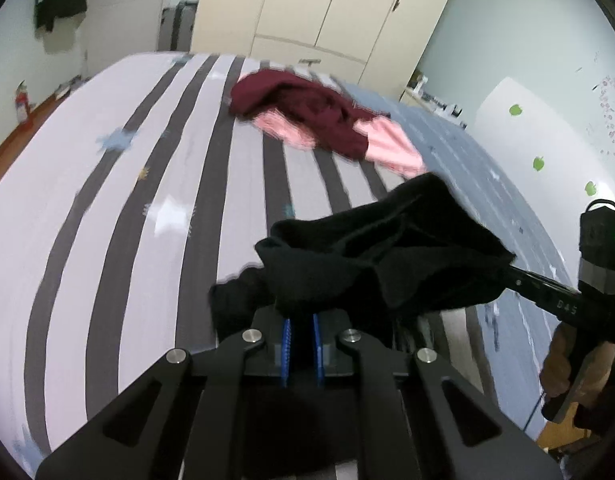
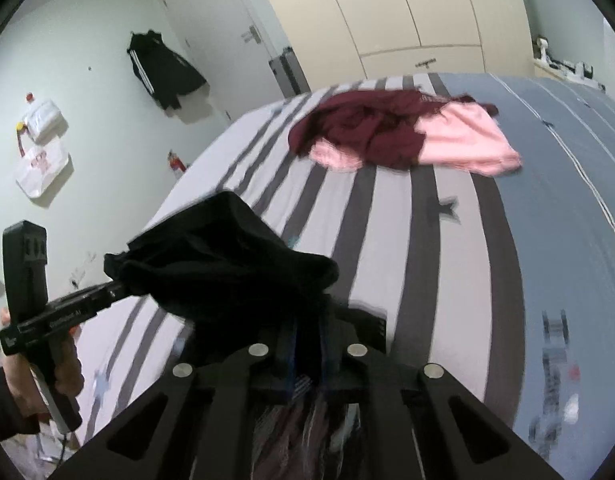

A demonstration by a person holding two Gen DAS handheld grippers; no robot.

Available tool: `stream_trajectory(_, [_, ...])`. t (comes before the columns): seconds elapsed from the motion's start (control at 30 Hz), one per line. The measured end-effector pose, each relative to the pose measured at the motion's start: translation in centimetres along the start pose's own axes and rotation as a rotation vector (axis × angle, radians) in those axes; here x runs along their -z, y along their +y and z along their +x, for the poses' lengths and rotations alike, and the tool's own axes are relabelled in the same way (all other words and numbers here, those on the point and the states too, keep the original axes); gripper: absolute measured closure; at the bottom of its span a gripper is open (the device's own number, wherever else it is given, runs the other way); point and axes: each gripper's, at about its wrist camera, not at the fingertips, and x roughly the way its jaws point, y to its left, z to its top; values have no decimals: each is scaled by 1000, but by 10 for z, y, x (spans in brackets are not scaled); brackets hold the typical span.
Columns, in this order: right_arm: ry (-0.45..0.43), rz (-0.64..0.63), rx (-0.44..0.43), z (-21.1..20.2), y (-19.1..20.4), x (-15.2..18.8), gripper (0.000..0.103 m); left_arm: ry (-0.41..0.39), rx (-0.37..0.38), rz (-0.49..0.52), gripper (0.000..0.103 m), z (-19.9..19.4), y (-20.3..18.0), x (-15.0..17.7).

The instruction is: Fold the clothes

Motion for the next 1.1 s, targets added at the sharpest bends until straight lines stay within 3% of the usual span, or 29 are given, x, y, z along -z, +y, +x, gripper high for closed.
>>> stream_trajectory(0.13, [83,48,6,-9,0,47,97,87,-26,-39,96,2,4,50])
stream_trajectory(0.27, [204,84,41,18,-11,92,96,167,-86,-41,94,24,12,86])
stream_trajectory(0.37, [257,94,68,33,-20,108,96,196,-123,-82,89,27,20,97])
stream_trajectory(0.57, [259,99,122,13,-32,116,96,253,-210,-99,84,0,31,118])
stream_trajectory(0.7, [223,114,158,-13,-36,107,93,204,-258,-100,84,-24,38,104])
stream_trajectory(0.83, [132,121,162,-24,-34,76,92,95,-224,-91,83,-18,35,59])
stream_trajectory(1.0, [44,80,135,14,-20,41,88,2,-167,-17,83,29,10,9])
stream_trajectory(1.1, [17,70,112,47,-5,24,88,-3,-142,7,83,62,-2,-5])
